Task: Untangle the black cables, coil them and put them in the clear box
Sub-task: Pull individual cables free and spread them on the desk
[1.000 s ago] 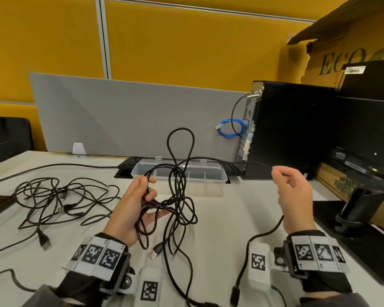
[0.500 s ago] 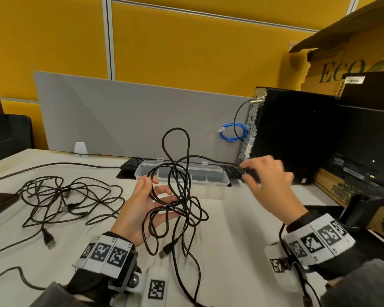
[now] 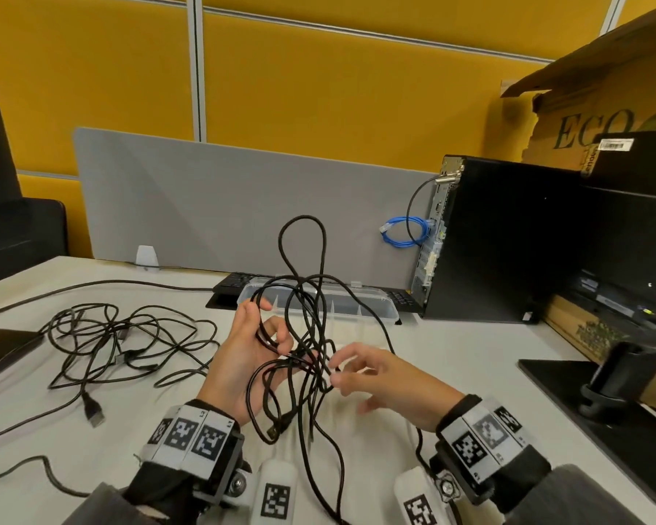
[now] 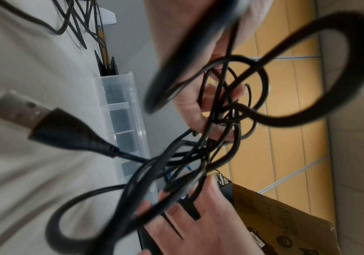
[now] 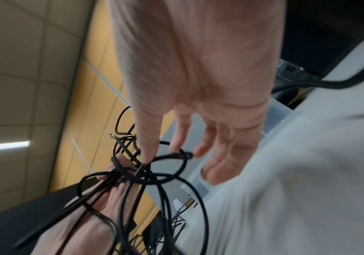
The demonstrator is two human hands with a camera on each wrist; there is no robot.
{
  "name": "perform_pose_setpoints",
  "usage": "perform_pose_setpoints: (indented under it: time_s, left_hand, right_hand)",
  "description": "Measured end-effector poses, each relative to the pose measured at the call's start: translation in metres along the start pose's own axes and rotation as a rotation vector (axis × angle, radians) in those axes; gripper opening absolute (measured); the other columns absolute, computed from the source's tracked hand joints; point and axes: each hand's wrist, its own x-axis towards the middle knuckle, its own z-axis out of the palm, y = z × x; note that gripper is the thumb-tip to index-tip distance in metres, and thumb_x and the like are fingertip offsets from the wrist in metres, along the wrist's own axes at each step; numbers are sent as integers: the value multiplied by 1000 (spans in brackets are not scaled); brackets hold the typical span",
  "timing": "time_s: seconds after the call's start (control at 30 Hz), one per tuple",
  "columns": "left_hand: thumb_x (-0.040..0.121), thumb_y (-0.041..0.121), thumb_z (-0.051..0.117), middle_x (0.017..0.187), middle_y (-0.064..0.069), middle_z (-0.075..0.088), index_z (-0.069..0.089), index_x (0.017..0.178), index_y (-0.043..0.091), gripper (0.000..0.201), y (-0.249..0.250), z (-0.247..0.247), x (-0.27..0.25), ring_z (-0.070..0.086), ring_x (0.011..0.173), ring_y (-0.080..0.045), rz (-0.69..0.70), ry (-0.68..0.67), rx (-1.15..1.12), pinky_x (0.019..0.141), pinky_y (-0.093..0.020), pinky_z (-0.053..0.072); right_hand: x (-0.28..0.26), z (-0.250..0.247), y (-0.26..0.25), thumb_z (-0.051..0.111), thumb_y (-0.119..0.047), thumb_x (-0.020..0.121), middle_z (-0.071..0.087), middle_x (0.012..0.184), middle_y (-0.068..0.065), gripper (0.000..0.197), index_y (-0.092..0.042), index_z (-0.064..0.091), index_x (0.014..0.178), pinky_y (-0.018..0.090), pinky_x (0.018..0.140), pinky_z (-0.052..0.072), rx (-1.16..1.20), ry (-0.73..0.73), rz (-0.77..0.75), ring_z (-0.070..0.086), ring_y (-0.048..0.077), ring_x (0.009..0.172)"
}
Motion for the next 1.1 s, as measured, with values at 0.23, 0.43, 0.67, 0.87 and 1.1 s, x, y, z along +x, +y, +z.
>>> perform_pose_setpoints:
  time_s: [0.23, 0.43, 0.67, 0.87, 1.1]
  left_hand:
    - [98, 42, 28, 54, 6, 43, 53, 82, 27, 33, 5, 0, -1, 36, 41, -7, 4, 22, -214, 50, -28, 49]
    - [91, 54, 37, 72, 2, 51, 52, 80, 24, 35, 12, -3, 0, 47, 59, -11, -41, 111, -66, 83, -46, 48]
    - [69, 20, 68, 94, -11, 67, 47, 95, 11, 34, 3, 4, -6, 67, 83, -23, -161, 50, 287, 68, -42, 58]
    - [84, 2, 60, 63, 0, 57, 40, 92, 12, 24, 2, 3, -7, 44, 47, -10, -167, 7, 367, 44, -22, 39]
    - [83, -1, 59, 72, 0, 63, 43, 96, 16, 27, 3, 11, -13, 52, 52, -11, -133, -69, 368, 45, -22, 38]
  right_hand:
    - [-5, 6, 10, 68, -22, 83, 63, 112, 17, 50, -13, 42, 124, 32, 66, 57, 256, -338, 201, 69, 26, 81]
    - [-7, 1, 10, 56, -11, 91, 64, 74, 2, 6, -14, 58, 96, 19, 48, 41, 205, -145, 0, 53, 12, 53]
    - [-11, -3, 8, 62, -11, 88, 62, 87, 4, 6, -9, 63, 94, 20, 46, 40, 218, 233, -164, 57, 12, 55]
    - [-13, -4, 5, 66, -8, 84, 66, 76, 3, 5, -12, 65, 87, 16, 50, 42, 264, 394, -284, 54, 10, 59]
    - [-11, 4, -7, 75, -3, 72, 64, 71, 9, 22, -9, 55, 76, 12, 60, 48, 344, 406, -345, 65, 15, 66]
